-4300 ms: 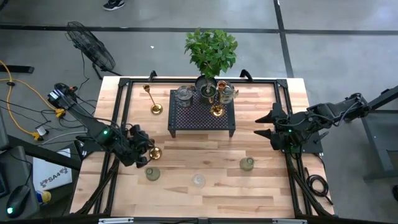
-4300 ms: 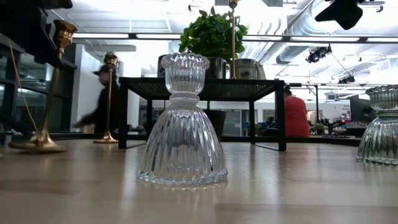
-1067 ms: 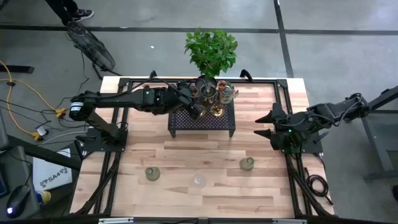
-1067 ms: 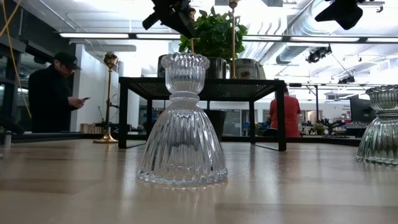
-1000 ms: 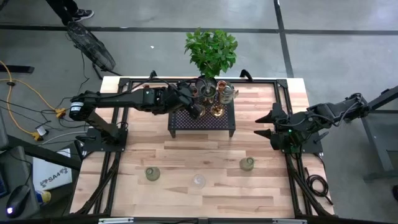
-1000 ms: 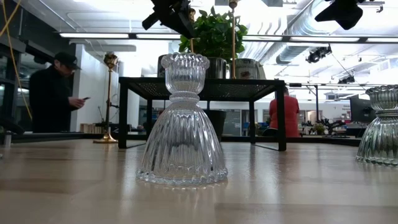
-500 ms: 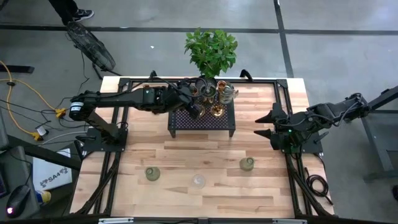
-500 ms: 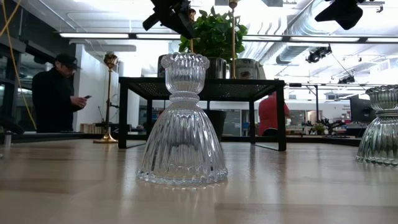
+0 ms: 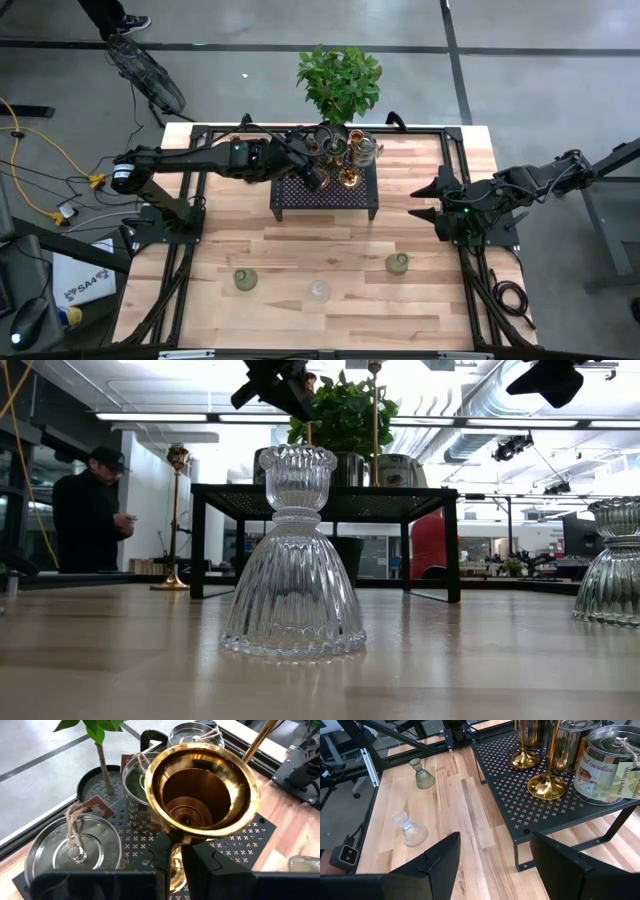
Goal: Pick & Place candle stick holders
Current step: Put the bottom gold candle holder on the shelf aligned with the other gold candle holder
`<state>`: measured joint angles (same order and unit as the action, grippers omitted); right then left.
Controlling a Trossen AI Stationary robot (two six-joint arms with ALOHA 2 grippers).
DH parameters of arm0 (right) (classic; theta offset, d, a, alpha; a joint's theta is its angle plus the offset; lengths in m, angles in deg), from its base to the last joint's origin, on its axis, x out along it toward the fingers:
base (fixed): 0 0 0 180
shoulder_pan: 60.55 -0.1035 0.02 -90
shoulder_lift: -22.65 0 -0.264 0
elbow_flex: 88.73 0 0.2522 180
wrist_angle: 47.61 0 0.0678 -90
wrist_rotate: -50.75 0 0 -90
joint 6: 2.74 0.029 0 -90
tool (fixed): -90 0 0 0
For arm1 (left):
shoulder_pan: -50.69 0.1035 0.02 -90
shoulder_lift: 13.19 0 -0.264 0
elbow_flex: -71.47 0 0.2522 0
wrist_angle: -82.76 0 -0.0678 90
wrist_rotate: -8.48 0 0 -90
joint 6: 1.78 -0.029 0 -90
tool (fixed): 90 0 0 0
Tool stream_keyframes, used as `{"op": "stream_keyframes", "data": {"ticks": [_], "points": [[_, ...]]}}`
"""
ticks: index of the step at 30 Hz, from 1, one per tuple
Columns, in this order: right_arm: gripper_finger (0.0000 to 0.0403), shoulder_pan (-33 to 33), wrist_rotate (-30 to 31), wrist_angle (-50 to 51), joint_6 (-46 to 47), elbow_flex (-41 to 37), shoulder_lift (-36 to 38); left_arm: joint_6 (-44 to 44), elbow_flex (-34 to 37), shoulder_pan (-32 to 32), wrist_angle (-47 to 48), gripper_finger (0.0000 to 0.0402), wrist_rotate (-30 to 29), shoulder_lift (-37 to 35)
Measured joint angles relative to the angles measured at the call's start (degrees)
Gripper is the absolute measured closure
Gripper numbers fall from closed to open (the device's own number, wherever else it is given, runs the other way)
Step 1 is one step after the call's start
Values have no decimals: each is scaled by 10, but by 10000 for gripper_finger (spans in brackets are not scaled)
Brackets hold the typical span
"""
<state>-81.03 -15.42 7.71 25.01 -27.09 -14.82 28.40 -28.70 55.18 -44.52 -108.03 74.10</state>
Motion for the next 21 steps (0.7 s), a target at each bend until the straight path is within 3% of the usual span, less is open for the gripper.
{"op": "stream_keyframes", "data": {"ticks": [16,21], "points": [[170,0,0,0,0,0,0,-41,0,0,-10,366,16,0],[170,0,0,0,0,0,0,-49,0,0,-21,329,14,0]]}}
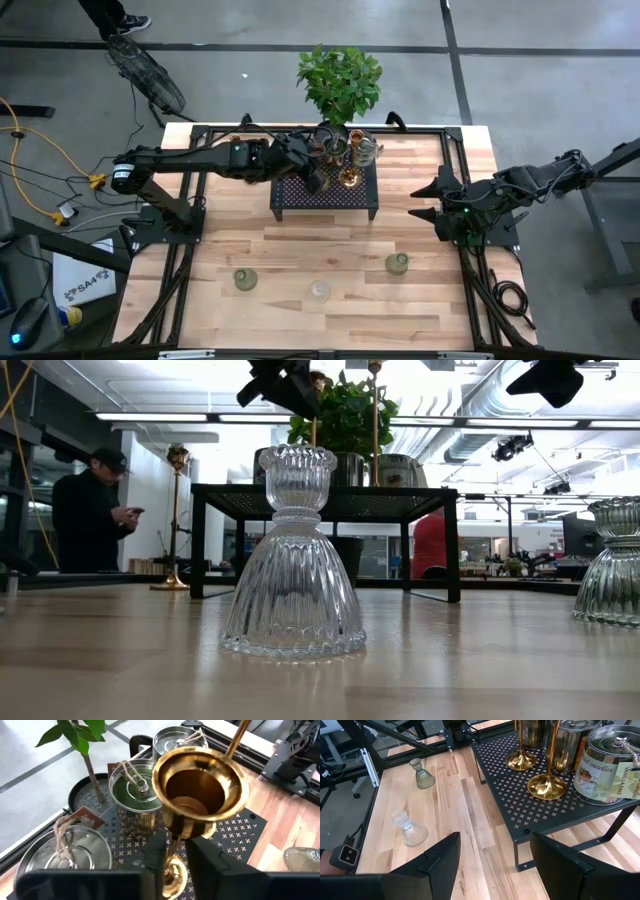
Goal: Pick & Place candle stick holders
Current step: Put the bottom gold candle holder on the shelf aligned with the other gold candle holder
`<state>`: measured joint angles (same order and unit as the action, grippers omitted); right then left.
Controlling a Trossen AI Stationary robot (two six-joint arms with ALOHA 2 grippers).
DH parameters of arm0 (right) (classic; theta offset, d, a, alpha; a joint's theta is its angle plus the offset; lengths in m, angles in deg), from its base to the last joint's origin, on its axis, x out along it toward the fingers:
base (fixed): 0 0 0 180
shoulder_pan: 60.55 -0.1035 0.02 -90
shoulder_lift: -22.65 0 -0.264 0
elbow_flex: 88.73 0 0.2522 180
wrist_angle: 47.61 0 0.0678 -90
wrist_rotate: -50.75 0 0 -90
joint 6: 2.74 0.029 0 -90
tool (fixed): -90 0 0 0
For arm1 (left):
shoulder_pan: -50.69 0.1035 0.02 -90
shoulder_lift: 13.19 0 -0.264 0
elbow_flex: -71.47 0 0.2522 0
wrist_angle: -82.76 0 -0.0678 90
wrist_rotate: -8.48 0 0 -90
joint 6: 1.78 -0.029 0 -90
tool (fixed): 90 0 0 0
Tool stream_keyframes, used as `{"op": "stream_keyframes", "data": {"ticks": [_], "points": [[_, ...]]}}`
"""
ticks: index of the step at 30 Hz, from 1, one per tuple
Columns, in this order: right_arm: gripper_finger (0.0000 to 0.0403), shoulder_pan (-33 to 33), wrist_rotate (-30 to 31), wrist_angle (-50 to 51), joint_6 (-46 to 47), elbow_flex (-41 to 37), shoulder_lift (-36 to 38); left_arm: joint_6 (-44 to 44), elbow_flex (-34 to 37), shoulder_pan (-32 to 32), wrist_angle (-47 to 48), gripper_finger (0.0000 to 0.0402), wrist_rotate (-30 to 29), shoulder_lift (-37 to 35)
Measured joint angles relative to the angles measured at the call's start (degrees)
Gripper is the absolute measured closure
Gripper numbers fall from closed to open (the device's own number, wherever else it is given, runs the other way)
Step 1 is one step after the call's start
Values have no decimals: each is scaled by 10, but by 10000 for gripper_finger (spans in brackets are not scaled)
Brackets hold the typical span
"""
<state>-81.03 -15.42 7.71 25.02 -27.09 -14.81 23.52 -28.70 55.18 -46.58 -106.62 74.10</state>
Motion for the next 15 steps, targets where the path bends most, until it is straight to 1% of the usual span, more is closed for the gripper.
{"op": "stream_keyframes", "data": {"ticks": [8,11,15], "points": [[170,0,0,0,0,0,0,4,0,0,10,236,-33,0],[170,0,0,0,0,0,0,4,0,-4,21,217,-38,0],[170,0,0,0,0,0,0,-18,0,-7,22,209,-44,0]]}}
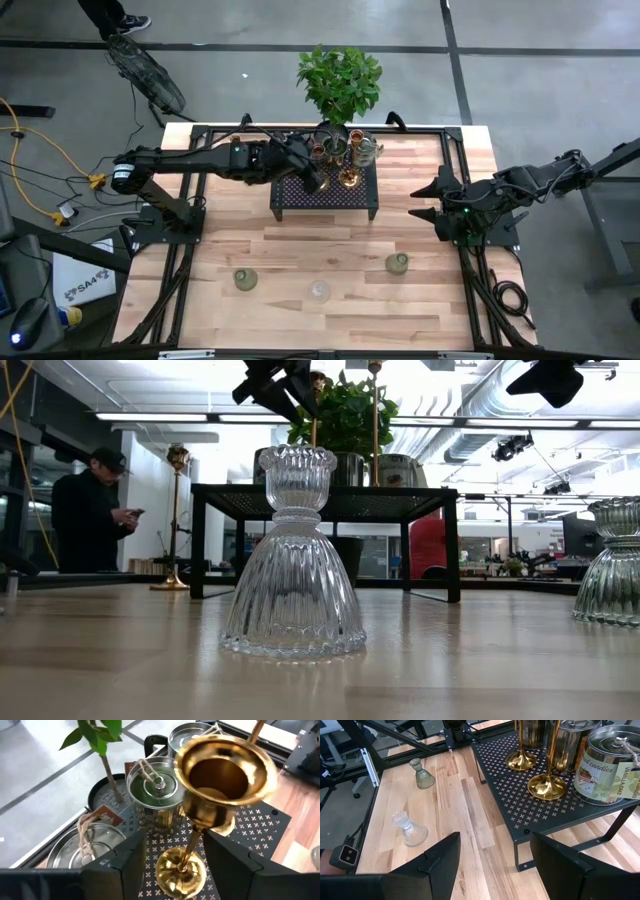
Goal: Pick & Place candle stick holders
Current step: Put the bottom gold candle holder on the shelf aligned with the other gold candle holder, then put the gold candle holder on the shelf aligned with the other gold candle holders
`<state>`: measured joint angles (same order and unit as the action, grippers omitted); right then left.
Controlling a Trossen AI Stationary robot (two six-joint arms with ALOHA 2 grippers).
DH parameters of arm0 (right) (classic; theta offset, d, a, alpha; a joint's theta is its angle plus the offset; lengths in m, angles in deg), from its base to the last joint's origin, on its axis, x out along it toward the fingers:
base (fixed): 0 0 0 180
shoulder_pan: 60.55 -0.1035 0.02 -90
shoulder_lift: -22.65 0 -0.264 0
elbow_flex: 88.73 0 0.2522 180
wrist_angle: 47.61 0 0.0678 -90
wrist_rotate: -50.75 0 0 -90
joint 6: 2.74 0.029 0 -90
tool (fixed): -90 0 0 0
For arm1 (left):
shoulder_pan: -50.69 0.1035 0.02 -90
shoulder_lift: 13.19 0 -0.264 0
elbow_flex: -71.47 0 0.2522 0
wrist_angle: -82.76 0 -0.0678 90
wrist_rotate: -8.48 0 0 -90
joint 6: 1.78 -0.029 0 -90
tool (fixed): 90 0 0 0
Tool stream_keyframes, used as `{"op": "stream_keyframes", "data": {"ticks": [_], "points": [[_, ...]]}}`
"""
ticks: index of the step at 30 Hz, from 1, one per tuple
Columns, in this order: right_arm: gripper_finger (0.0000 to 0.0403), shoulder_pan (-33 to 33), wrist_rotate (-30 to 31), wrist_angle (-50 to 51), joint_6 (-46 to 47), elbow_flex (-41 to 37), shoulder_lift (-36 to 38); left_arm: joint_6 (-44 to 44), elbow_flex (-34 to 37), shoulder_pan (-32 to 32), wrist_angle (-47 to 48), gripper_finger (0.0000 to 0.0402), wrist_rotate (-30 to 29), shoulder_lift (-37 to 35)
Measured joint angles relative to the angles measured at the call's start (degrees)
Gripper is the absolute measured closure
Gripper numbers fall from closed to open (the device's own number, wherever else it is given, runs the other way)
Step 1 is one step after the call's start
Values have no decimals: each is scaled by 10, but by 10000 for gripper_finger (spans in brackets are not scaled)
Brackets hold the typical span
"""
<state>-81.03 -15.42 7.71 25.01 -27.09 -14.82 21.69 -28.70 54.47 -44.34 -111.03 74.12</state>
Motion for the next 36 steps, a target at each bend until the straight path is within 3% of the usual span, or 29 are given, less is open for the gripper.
{"op": "stream_keyframes", "data": {"ticks": [13,22,36], "points": [[170,0,0,0,0,0,0,-36,0,-31,38,208,-25,-8],[170,0,0,-1,0,0,0,58,10,-50,134,208,-77,-63],[170,0,0,-2,0,0,-3,300,251,-88,146,208,-153,-246]]}}
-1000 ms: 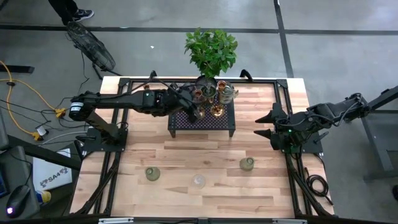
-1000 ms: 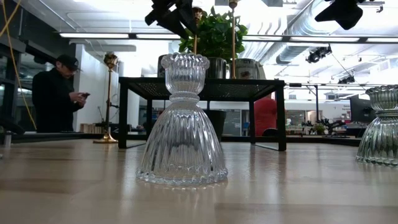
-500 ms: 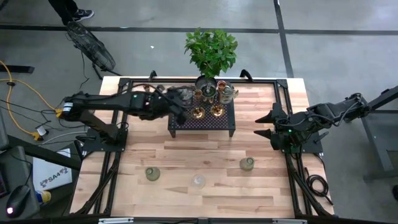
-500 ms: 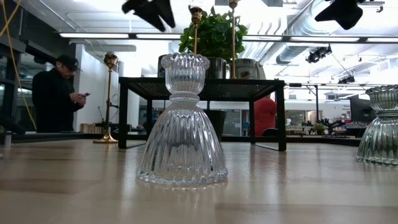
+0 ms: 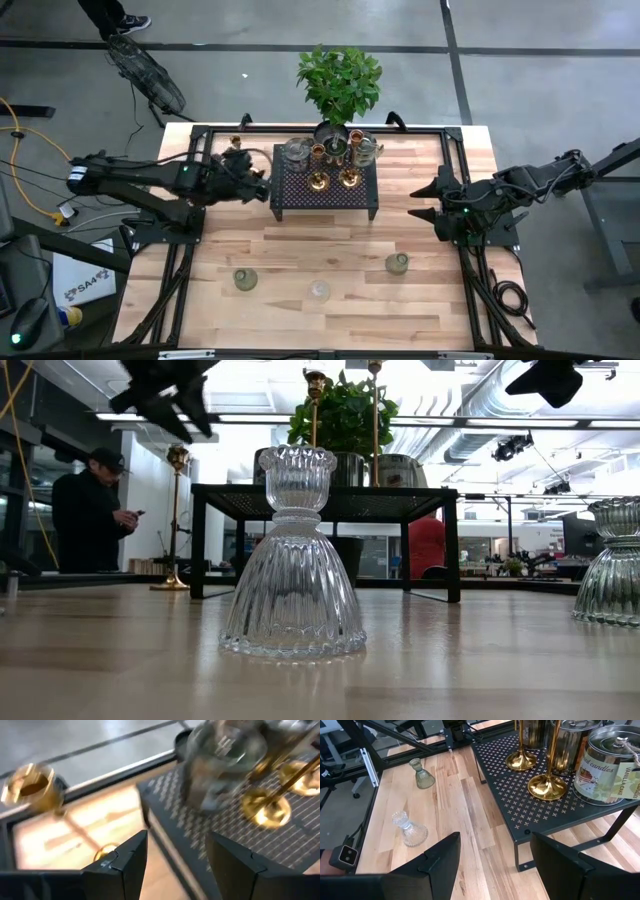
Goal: Pick & Place candle stick holders
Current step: Put the gold candle holder on the shelf aligned with the other gold candle holders
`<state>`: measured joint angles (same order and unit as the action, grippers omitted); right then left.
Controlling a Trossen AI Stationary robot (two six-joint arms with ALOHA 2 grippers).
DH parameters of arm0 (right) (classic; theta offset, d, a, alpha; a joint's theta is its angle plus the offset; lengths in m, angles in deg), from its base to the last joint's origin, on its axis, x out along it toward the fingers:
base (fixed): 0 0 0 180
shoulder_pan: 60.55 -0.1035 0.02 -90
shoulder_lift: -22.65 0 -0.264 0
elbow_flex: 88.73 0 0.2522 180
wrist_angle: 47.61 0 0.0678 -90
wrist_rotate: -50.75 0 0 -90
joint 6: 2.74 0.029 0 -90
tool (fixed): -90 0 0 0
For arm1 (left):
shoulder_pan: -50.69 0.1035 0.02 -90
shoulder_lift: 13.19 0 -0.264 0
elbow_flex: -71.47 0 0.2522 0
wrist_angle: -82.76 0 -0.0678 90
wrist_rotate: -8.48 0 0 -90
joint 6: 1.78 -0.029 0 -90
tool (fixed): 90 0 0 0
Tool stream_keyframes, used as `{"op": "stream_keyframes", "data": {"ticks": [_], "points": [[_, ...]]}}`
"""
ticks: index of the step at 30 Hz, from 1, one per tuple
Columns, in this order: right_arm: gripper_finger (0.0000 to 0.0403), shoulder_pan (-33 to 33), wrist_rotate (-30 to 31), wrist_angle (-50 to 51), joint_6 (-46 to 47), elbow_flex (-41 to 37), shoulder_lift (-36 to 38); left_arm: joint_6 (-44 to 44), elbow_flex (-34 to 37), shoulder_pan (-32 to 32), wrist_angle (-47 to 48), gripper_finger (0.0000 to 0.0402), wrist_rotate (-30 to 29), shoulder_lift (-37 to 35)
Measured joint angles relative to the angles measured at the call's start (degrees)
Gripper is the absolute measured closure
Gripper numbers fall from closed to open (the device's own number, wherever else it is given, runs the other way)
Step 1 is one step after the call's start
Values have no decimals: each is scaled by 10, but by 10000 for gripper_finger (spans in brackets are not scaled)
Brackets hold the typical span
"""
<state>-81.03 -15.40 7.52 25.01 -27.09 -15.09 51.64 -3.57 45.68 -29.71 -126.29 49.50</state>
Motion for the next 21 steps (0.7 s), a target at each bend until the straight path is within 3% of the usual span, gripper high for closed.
{"op": "stream_keyframes", "data": {"ticks": [10,21], "points": [[170,0,0,0,0,0,-1,83,152,-43,-30,208,-70,-83],[170,0,0,0,0,0,-1,25,278,-48,-196,208,-196,-92]]}}
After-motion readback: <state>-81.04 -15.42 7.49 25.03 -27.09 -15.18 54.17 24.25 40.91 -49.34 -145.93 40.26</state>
